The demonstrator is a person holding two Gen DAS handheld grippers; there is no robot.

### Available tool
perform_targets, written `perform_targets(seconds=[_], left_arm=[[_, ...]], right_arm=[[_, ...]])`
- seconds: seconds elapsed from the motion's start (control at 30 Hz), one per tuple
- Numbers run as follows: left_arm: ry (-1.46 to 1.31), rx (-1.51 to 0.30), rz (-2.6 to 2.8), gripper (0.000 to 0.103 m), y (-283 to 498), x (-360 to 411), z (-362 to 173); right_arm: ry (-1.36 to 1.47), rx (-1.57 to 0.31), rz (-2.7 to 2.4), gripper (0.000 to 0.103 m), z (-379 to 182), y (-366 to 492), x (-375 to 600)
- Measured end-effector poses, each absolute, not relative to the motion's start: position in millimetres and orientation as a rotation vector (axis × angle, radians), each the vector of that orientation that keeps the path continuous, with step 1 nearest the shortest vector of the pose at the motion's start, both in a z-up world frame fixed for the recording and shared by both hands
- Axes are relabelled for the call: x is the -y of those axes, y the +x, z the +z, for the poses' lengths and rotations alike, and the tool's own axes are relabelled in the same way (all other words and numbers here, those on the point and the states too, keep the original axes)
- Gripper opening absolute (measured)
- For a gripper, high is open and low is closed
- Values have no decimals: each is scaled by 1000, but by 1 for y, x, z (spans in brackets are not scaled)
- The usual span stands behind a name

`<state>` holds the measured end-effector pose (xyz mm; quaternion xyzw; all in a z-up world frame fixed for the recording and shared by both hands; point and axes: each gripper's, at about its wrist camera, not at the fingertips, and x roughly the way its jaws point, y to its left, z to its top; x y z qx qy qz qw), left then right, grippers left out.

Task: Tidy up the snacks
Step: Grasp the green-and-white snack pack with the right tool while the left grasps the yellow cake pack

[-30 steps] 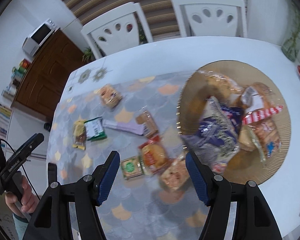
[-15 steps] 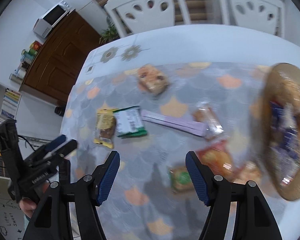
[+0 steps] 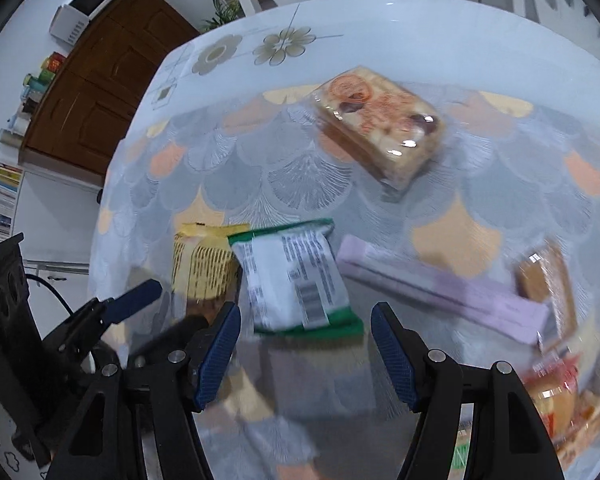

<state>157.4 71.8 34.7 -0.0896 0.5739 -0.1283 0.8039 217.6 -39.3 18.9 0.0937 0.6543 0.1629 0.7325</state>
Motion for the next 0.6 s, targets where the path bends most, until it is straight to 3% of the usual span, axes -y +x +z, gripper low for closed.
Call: perform_targets(seconds=[0.33, 0.43, 0.6], left_arm=[[-175, -1228, -301, 71, 162, -65, 28], [-138, -1221, -286, 70, 164, -59, 25], [-91, -1204, -262, 70, 165, -51, 24]], right_arm=[[124, -1446, 372, 66, 3, 226, 21], [80, -1427, 360, 54, 5, 225, 22], [85, -1416, 361, 49, 6, 223, 27]])
